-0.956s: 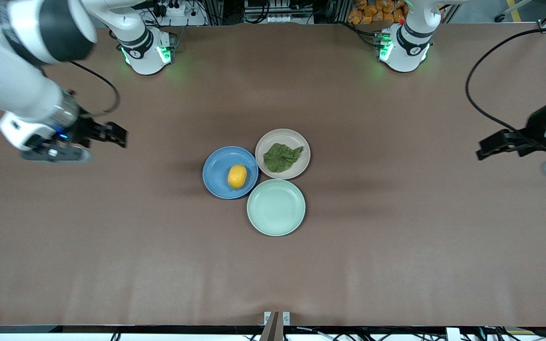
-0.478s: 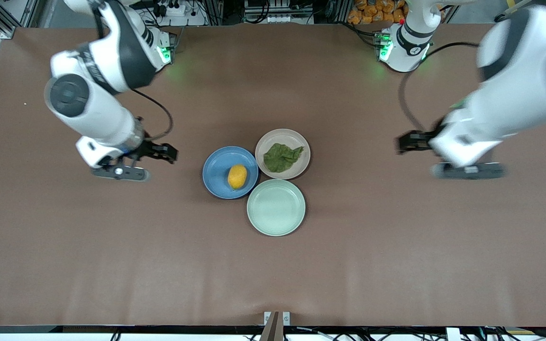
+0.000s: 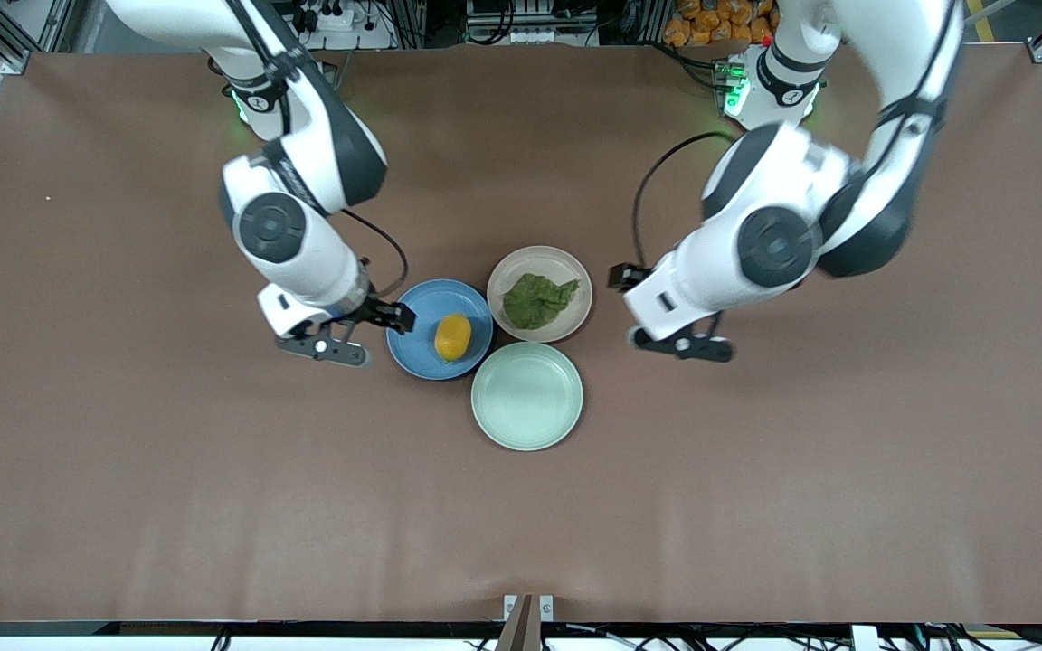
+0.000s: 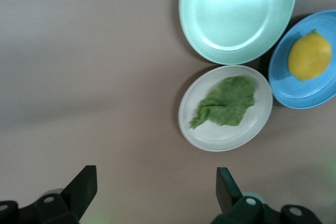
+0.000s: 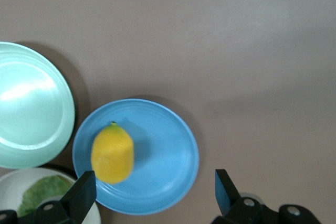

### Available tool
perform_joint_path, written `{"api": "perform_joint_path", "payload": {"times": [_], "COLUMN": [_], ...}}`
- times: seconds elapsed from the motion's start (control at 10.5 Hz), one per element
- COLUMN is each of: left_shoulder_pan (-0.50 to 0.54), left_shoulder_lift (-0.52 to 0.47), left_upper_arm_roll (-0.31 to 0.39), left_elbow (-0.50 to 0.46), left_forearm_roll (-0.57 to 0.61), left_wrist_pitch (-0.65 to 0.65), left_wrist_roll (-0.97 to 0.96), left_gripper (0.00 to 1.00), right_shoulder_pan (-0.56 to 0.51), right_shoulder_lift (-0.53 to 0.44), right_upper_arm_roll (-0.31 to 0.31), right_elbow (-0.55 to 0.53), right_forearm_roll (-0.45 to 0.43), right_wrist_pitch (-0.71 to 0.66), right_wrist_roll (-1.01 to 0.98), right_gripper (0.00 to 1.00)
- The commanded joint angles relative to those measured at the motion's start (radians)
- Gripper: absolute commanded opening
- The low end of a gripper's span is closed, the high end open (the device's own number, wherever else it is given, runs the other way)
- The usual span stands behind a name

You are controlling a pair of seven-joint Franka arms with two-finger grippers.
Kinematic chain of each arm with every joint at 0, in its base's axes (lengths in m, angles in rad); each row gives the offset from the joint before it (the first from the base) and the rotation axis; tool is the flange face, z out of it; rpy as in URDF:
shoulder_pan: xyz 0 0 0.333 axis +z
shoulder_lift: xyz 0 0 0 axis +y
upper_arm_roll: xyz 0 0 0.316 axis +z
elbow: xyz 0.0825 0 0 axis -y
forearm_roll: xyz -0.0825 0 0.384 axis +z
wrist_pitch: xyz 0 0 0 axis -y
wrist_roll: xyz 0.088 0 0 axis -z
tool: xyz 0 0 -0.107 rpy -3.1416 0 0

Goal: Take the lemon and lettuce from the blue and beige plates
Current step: 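Reach the right gripper to the lemon while the left gripper reaches the lettuce, then close the right gripper on the lemon while the left gripper grips lettuce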

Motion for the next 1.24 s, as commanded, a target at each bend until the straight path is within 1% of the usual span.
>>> {"api": "perform_joint_path", "payload": {"times": [0.0, 0.19, 0.29, 0.48, 0.57, 0.76, 0.86, 0.96, 1.05, 1.15], "left_shoulder_pan": [-0.057, -0.12, -0.125, -0.133, -0.134, -0.168, -0.182, -0.191, -0.205, -0.212], "left_shoulder_lift": [0.102, 0.166, 0.194, 0.208, 0.216, 0.22, 0.222, 0.223, 0.225, 0.231], "left_upper_arm_roll": [0.007, 0.009, 0.009, 0.007, 0.007, 0.007, 0.007, 0.007, 0.007, 0.009], "left_elbow": [0.017, 0.009, 0.006, -0.04, -0.063, -0.106, -0.108, -0.108, -0.115, -0.129], "left_forearm_roll": [-0.03, -0.027, -0.03, -0.036, -0.063, -0.077, -0.088, -0.102, -0.102, -0.102], "left_wrist_pitch": [0.106, 0.199, 0.249, 0.315, 0.341, 0.38, 0.383, 0.383, 0.394, 0.403], "left_wrist_roll": [-0.009, -0.075, -0.087, -0.092, -0.109, -0.115, -0.135, -0.179, -0.207, -0.209], "left_gripper": [1.0, 1.0, 1.0, 1.0, 1.0, 1.0, 1.0, 1.0, 1.0, 1.0], "right_shoulder_pan": [0.033, 0.068, 0.084, 0.116, 0.121, 0.135, 0.144, 0.147, 0.148, 0.148], "right_shoulder_lift": [0.062, 0.121, 0.149, 0.183, 0.2, 0.237, 0.251, 0.252, 0.252, 0.252], "right_upper_arm_roll": [0.003, 0.003, 0.003, 0.002, 0.002, 0.002, 0.002, 0.002, 0.002, 0.003], "right_elbow": [0.013, 0.013, 0.011, 0.011, 0.01, 0.01, 0.01, 0.007, -0.021, -0.038], "right_forearm_roll": [0.001, 0.0, -0.009, -0.019, -0.032, -0.074, -0.097, -0.115, -0.127, -0.146], "right_wrist_pitch": [0.085, 0.162, 0.193, 0.219, 0.231, 0.271, 0.279, 0.279, 0.297, 0.32], "right_wrist_roll": [0.085, 0.15, 0.171, 0.22, 0.233, 0.291, 0.303, 0.303, 0.303, 0.303], "right_gripper": [1.0, 1.0, 1.0, 1.0, 1.0, 1.0, 0.96, 0.89, 0.8, 0.6]}}
